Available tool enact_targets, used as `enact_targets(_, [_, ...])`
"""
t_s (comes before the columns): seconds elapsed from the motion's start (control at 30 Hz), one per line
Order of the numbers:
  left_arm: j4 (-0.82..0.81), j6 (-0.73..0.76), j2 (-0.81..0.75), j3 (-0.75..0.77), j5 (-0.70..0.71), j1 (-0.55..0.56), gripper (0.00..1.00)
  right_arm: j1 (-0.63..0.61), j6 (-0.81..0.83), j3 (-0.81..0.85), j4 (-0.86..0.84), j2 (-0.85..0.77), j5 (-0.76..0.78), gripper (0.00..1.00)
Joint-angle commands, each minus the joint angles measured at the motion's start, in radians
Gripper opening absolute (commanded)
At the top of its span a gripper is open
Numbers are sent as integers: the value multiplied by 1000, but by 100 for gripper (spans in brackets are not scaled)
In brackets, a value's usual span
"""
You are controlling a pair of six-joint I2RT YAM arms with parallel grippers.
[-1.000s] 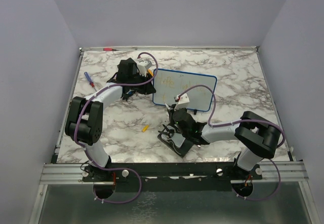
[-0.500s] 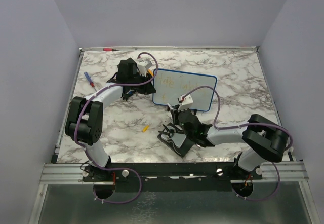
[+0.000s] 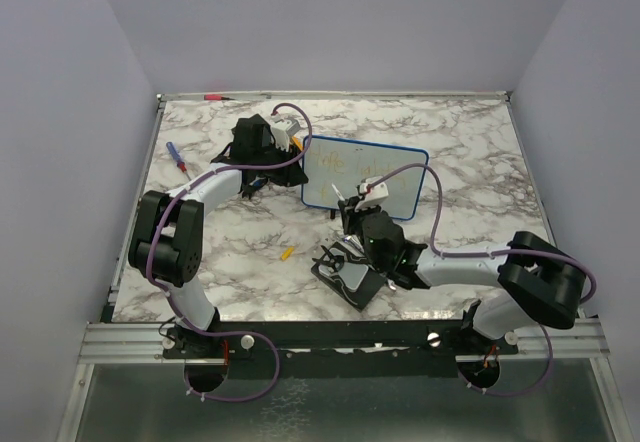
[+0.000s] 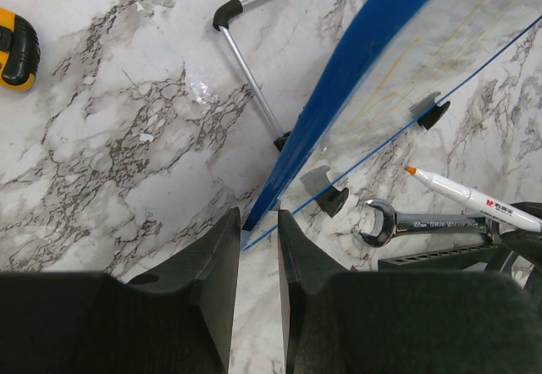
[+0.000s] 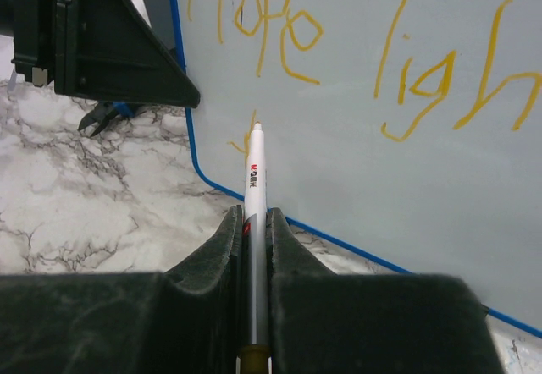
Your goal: Write a sentence on the whiteboard
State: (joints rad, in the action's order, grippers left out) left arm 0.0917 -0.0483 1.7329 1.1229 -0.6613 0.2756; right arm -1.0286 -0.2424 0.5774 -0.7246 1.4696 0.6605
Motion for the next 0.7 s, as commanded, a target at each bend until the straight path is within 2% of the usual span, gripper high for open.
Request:
enact_targets(0.0, [-19,5,-7,17,14,5,25,-1,55,44,-63,37,50,0])
enact_targets(0.67, [-20,5,-5,18,14,5,25,32,-13,53,5,87,90,0])
